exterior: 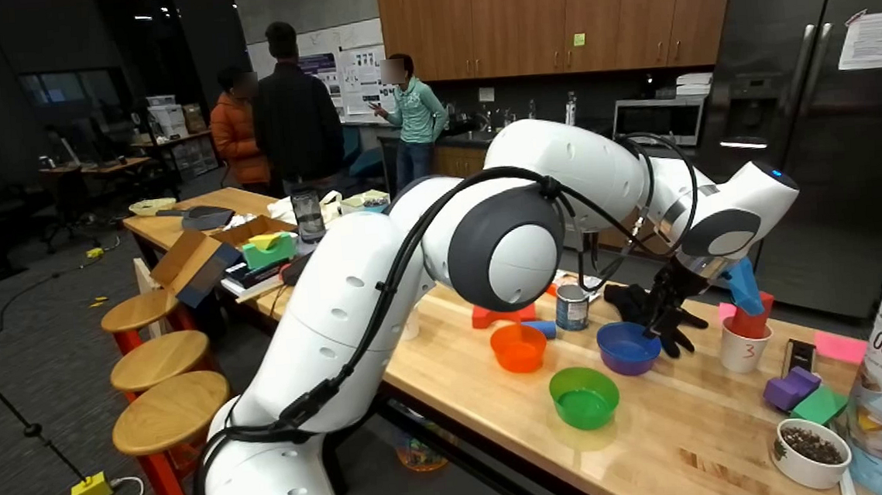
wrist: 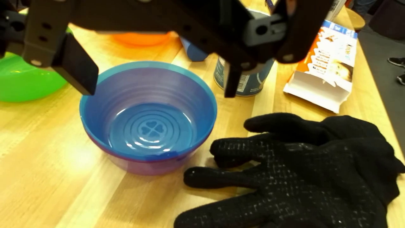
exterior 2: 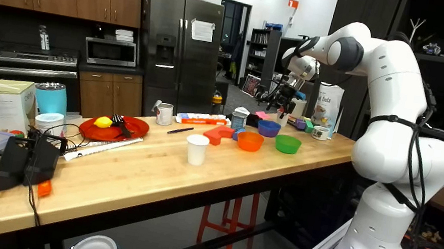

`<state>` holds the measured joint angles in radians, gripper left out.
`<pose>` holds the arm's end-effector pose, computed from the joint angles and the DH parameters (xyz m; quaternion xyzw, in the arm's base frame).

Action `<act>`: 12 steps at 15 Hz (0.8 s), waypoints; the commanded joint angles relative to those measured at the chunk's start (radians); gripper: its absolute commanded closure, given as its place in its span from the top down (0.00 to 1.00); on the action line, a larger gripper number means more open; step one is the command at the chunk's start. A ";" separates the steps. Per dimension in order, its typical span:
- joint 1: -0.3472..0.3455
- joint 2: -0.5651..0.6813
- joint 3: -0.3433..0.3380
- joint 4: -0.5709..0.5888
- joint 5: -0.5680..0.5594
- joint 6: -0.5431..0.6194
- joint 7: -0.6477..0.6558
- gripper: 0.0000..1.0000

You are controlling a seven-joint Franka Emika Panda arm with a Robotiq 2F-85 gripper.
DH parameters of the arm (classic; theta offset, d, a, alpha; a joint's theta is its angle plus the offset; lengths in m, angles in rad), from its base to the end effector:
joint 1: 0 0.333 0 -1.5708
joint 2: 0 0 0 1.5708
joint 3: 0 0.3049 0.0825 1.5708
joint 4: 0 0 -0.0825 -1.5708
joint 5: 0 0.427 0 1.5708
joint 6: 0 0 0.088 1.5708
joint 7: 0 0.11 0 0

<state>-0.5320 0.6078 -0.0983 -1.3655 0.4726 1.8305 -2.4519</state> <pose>0.6290 -0.3957 0.3314 -0.6532 -0.7288 -0.1915 0.0735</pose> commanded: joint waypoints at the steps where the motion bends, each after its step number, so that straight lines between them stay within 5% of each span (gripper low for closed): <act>1: -0.008 0.061 0.009 0.088 -0.007 -0.087 0.064 1.00; 12: -0.021 0.228 0.029 0.287 -0.016 -0.230 0.323 1.00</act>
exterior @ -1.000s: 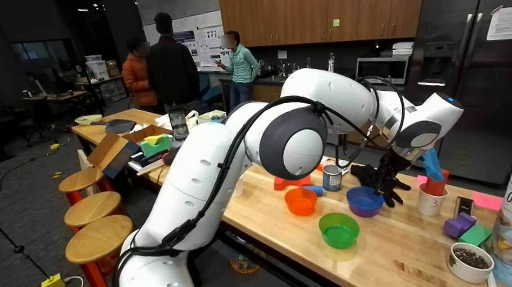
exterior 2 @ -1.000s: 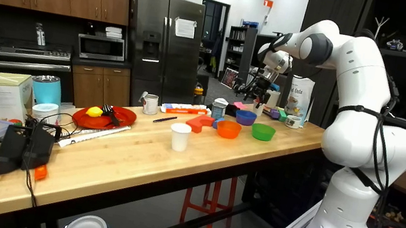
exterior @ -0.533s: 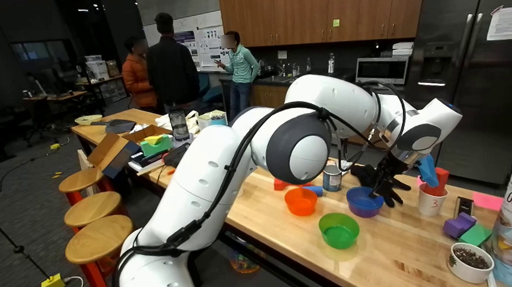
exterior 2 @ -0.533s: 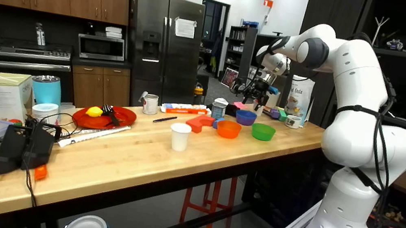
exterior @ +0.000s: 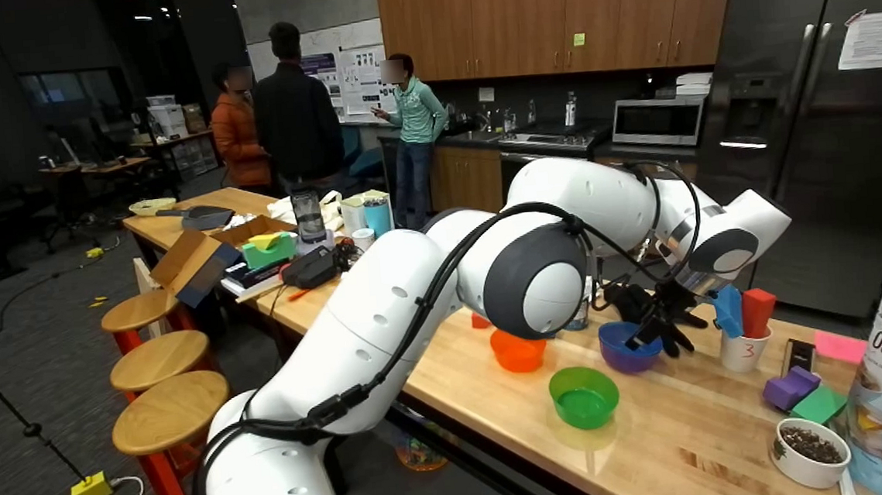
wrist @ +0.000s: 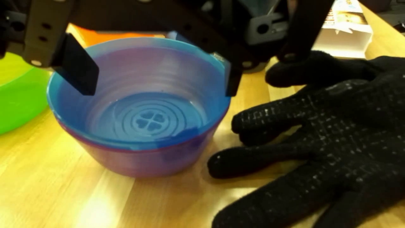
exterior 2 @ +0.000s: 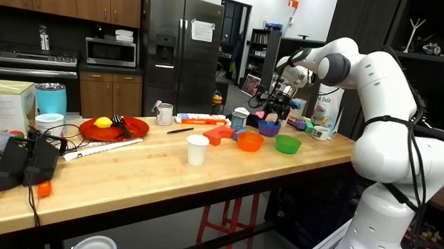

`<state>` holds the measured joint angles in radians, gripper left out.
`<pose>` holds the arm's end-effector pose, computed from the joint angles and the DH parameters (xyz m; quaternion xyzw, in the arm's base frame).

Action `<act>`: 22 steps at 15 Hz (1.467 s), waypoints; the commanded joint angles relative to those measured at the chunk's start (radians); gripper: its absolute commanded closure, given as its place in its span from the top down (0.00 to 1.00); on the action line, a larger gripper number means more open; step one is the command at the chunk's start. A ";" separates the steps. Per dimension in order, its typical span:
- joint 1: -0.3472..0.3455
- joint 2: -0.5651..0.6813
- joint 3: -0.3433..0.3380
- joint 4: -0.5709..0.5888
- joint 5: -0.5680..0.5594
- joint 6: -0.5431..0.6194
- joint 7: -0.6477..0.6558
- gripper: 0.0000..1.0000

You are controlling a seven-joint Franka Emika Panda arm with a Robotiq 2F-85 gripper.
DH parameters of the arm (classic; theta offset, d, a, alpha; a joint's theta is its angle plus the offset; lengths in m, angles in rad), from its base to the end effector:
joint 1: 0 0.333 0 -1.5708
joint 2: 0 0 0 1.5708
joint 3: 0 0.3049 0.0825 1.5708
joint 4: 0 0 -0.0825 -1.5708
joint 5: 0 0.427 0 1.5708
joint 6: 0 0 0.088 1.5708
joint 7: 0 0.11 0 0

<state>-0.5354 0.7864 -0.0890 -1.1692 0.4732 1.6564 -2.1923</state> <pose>0.6498 -0.3903 0.2842 -0.7187 -0.6513 -0.1698 0.1745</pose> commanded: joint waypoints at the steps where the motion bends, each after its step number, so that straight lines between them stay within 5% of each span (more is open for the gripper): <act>1: -0.019 0.061 0.022 0.108 -0.020 -0.069 0.080 1.00; 3: -0.021 0.076 0.027 0.137 -0.023 -0.086 0.107 0.74; 5: -0.005 0.082 0.001 0.148 -0.008 -0.093 0.127 0.61; 8: -0.005 0.087 0.001 0.160 -0.008 -0.095 0.141 0.67; 9: -0.004 0.084 0.000 0.157 -0.007 -0.088 0.144 0.88; 12: 0.000 0.073 -0.006 0.148 -0.011 -0.067 0.150 0.99; 21: 0.001 0.093 -0.008 0.172 -0.010 -0.073 0.187 0.99; 22: 0.002 0.100 -0.007 0.178 -0.010 -0.079 0.189 0.89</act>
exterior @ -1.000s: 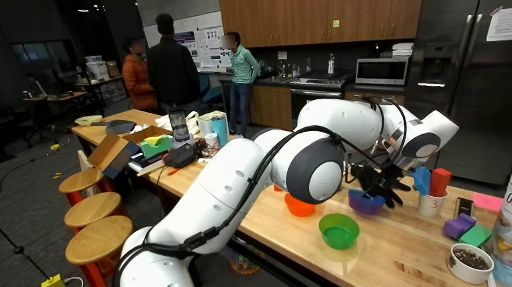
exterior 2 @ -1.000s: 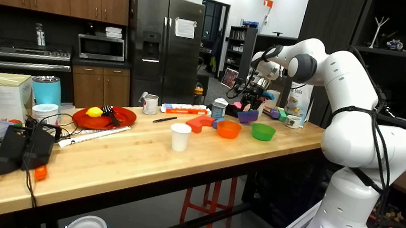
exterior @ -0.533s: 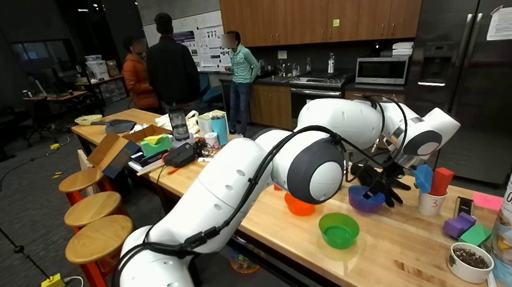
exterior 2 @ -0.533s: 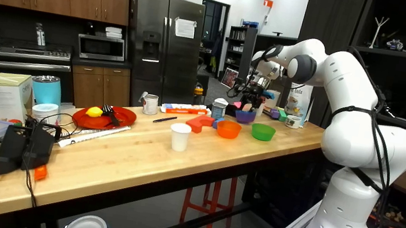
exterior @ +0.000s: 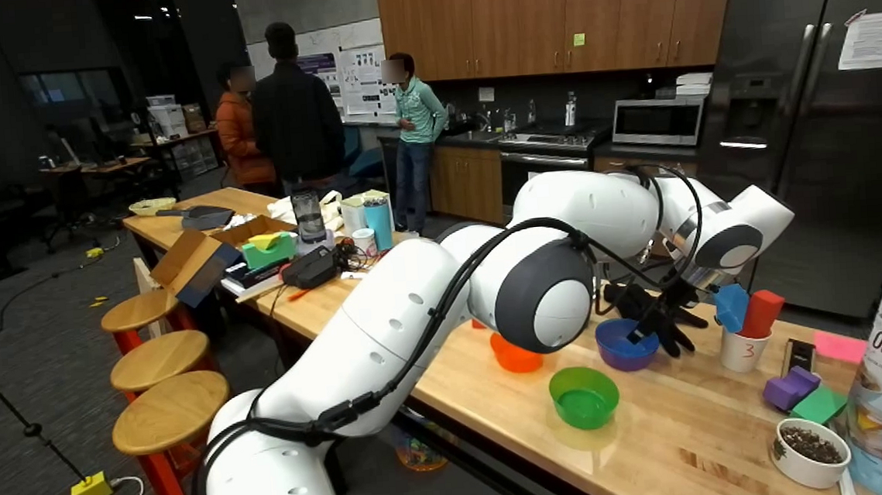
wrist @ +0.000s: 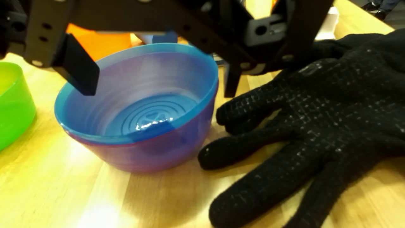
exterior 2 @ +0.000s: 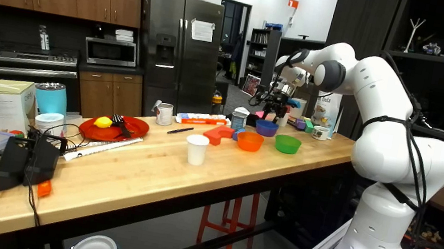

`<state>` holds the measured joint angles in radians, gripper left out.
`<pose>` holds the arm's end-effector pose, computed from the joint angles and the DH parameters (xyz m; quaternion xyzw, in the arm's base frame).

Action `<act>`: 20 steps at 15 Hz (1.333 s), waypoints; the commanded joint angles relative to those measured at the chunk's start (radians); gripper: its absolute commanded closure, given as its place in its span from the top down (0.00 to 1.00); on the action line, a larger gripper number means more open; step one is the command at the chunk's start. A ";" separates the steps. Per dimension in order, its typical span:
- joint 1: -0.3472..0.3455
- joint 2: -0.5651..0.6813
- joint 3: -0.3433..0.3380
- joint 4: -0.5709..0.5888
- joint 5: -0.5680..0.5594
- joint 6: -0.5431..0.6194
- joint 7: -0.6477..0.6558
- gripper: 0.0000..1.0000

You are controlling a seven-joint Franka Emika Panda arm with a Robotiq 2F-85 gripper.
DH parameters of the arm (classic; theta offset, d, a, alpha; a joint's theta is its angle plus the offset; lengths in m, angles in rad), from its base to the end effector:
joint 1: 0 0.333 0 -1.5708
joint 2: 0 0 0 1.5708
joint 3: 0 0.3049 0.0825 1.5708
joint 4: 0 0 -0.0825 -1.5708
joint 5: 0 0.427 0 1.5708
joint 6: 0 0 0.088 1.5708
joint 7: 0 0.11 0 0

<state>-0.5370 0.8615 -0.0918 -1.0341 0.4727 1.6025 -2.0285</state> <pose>0.6646 -0.3962 0.2896 -0.7617 -0.6013 -0.1548 0.1851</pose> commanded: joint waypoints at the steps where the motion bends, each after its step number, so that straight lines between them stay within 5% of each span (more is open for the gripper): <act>1: 0.005 0.035 -0.004 0.050 -0.012 -0.035 0.034 0.80; 11: 0.007 0.061 -0.005 0.070 -0.009 -0.044 0.069 0.01; 20: -0.013 0.012 0.013 0.115 -0.001 -0.055 -0.045 0.02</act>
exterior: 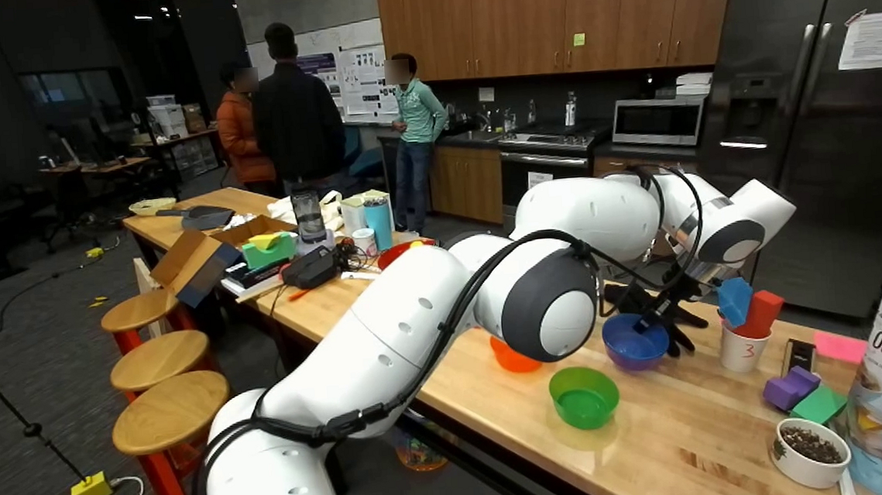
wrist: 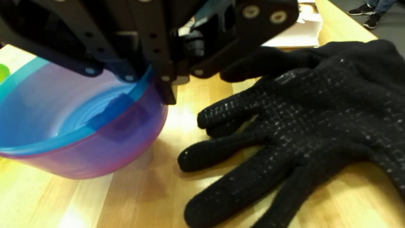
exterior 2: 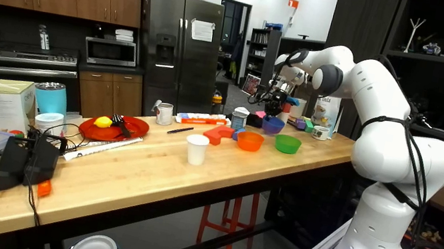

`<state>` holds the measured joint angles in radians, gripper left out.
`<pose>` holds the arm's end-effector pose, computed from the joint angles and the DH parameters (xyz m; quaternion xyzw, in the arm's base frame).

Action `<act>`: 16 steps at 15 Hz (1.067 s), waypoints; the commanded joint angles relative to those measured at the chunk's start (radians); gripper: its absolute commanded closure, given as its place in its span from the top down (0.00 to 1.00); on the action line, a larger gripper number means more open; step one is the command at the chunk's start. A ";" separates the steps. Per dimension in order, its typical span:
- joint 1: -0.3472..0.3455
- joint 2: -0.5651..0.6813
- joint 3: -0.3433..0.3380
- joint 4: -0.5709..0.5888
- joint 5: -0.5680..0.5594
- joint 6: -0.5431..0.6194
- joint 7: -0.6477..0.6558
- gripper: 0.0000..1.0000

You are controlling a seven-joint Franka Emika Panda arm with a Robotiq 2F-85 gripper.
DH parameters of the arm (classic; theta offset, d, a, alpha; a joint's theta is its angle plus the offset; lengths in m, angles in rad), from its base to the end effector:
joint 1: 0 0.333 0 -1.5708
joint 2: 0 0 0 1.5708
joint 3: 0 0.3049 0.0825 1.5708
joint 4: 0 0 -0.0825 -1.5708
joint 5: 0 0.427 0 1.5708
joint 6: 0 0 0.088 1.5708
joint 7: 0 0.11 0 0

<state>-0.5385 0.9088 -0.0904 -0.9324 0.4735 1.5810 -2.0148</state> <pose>0.6769 -0.3998 0.3015 -0.7608 -0.6055 -0.1582 0.1716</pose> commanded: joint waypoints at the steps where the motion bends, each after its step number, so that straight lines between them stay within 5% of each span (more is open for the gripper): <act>1: -0.005 -0.050 0.007 0.010 -0.015 -0.037 -0.082 0.02; 8: 0.031 -0.195 -0.012 -0.109 -0.087 -0.017 -0.259 0.02; 16: 0.049 -0.445 -0.008 -0.458 -0.104 0.163 -0.408 0.02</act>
<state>-0.5050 0.6057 -0.0901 -1.1927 0.3796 1.6533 -2.3690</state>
